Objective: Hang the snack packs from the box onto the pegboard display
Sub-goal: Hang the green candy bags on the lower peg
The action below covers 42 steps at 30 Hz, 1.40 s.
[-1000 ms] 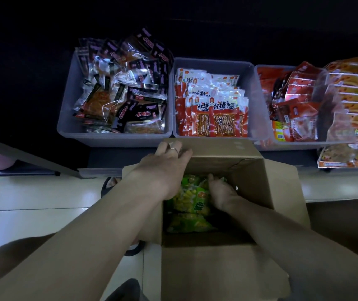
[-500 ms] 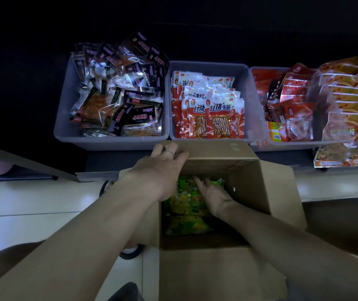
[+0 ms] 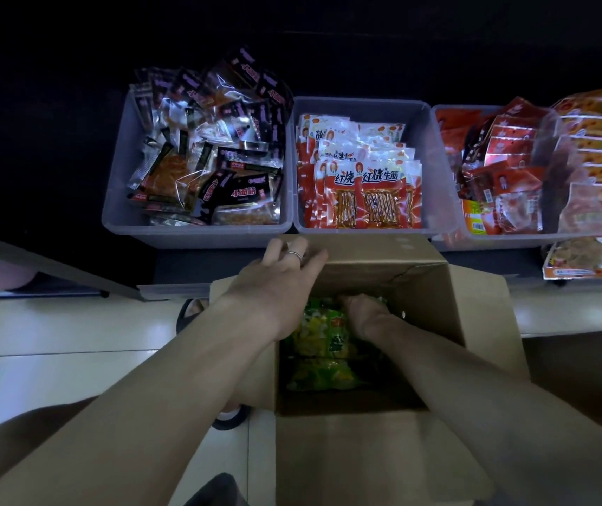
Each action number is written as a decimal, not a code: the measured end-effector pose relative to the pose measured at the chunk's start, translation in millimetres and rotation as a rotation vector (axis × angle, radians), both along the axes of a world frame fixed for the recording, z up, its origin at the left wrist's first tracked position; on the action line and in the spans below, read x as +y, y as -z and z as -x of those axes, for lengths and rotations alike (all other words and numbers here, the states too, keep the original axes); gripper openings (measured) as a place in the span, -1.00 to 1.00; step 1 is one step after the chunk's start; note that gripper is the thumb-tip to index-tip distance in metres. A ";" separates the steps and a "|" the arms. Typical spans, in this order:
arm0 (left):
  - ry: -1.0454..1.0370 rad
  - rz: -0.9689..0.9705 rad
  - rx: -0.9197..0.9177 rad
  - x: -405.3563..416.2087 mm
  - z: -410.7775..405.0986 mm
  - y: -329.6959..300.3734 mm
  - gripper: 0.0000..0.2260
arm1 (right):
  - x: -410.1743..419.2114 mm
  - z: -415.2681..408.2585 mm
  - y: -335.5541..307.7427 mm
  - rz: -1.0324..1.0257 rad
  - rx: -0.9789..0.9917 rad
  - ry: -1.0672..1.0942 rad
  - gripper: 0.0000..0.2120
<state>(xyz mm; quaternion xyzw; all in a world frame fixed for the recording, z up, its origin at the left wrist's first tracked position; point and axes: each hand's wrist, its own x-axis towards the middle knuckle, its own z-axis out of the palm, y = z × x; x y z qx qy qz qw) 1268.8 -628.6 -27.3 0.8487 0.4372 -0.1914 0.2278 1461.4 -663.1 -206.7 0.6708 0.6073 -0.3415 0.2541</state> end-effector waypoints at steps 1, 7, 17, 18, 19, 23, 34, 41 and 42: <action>0.002 0.002 0.000 0.3 -0.5 0.0 -0.21 | 2.7 1.9 -1.8 -0.021 -0.010 0.003 -0.57; 0.024 0.021 0.038 4.8 -4.6 -1.4 -0.21 | 3.4 4.8 -27.4 -0.133 -0.026 -0.136 -0.66; 0.051 0.043 0.113 -10.3 -20.9 -27.4 -0.11 | -32.2 -16.7 -134.2 -0.311 -0.046 -0.475 -0.74; 0.055 0.040 0.095 -16.6 -22.1 -31.2 -0.08 | -34.9 -23.4 -149.2 -0.359 -0.040 -0.460 -0.74; 0.056 0.040 0.055 -23.3 -23.4 -34.1 -0.06 | -37.3 -30.2 -166.2 -0.402 -0.017 -0.433 -0.74; 0.067 -0.017 -0.165 -45.8 -30.7 -37.6 -0.13 | -48.2 -45.9 -233.3 -0.434 0.093 -0.418 -0.83; 0.074 -0.162 -0.417 -57.7 -49.8 -125.4 -0.74 | -79.6 -70.6 -350.2 -0.737 0.238 -0.364 -0.75; -0.063 -0.166 -0.566 -44.7 -61.6 -172.2 -0.76 | -86.0 -118.9 -380.6 -0.928 0.634 0.249 -0.47; -0.097 -0.143 -0.637 -42.6 -61.8 -175.6 -0.75 | -88.5 -127.5 -381.4 -0.944 0.696 0.357 -0.38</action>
